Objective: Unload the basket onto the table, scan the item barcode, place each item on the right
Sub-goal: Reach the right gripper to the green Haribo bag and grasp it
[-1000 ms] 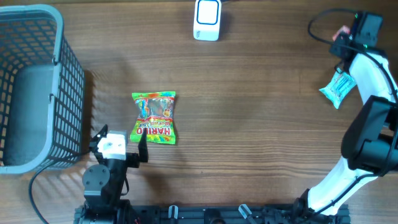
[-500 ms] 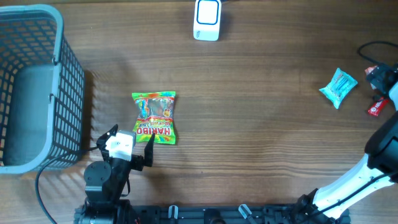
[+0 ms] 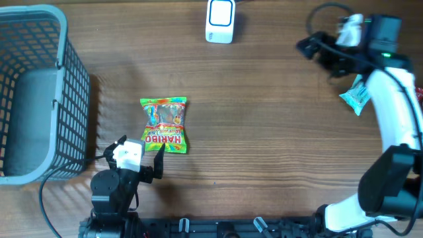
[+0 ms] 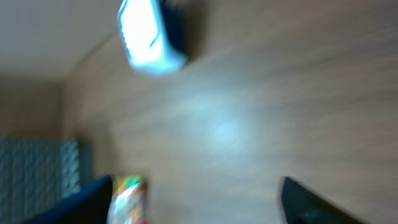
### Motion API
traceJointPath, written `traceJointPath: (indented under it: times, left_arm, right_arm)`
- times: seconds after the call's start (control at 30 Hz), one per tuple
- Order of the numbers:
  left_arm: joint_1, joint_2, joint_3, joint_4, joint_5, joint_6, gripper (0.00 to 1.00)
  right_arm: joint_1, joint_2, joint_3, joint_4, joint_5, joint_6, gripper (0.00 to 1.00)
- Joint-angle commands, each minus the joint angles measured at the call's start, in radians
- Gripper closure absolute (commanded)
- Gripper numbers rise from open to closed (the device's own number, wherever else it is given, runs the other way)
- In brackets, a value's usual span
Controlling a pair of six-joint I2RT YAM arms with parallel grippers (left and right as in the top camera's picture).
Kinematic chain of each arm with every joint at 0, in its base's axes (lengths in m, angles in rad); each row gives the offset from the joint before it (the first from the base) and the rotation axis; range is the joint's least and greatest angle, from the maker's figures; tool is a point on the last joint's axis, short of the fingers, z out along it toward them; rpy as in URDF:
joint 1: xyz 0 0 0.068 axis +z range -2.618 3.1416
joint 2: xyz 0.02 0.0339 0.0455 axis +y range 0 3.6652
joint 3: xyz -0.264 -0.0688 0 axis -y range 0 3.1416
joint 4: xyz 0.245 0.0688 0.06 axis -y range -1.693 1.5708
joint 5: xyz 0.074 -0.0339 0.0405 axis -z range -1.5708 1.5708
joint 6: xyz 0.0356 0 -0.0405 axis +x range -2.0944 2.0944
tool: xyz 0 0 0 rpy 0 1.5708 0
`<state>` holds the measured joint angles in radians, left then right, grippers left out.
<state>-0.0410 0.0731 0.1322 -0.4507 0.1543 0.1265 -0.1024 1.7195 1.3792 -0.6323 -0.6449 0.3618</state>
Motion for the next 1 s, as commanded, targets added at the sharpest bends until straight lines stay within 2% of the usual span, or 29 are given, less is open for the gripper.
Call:
traceJointPath:
  times: [0.0, 0.07, 0.1, 0.23, 0.43, 0.63, 0.67, 0.73, 0.83, 0.9, 0.97]
  left_arm:
    - [0.005, 0.0, -0.001, -0.004, -0.196, -0.287, 0.0]
    - [0.005, 0.0, -0.001, -0.006, -0.247, -0.346, 0.0]
    - [0.005, 0.0, -0.001, -0.008, -0.254, -0.348, 0.0]
    - [0.005, 0.001, -0.001, -0.008, -0.254, -0.348, 0.0]
    - [0.005, 0.001, -0.001, -0.007, -0.253, -0.348, 0.0]
    - [0.005, 0.001, -0.001, -0.006, -0.253, -0.347, 0.0]
    - [0.005, 0.001, -0.001, -0.006, -0.253, -0.348, 0.0]
    - [0.005, 0.001, -0.001, -0.006, -0.253, -0.348, 0.0]
    - [0.005, 0.001, -0.001, -0.006, -0.253, -0.348, 0.0]
    - [0.005, 0.001, -0.001, -0.006, -0.253, -0.348, 0.0]
    - [0.005, 0.001, -0.001, -0.006, -0.253, -0.348, 0.0]
  right_arm:
    - [0.177, 0.023, 0.0, -0.035, -0.047, 0.06, 0.26]
    - [0.288, 0.029, 0.0, -0.046, 0.02, 0.113, 0.26]
    - [0.376, 0.035, 0.0, -0.04, 0.078, 0.143, 0.26]
    - [0.547, 0.088, 0.0, -0.03, 0.246, 0.259, 0.26]
    - [0.765, 0.268, 0.0, 0.138, 0.21, 0.274, 0.22]
    - [0.866, 0.349, 0.0, 0.296, 0.205, 0.297, 0.19]
    - [0.871, 0.353, 0.0, 0.314, 0.219, 0.307, 0.15]
    - [0.872, 0.364, 0.0, 0.33, 0.257, 0.326, 0.14]
    - [0.872, 0.388, 0.0, 0.341, 0.28, 0.33, 0.03]
    - [0.872, 0.423, 0.0, 0.36, 0.286, 0.334, 0.04]
    - [0.873, 0.454, 0.0, 0.378, 0.286, 0.358, 0.16]
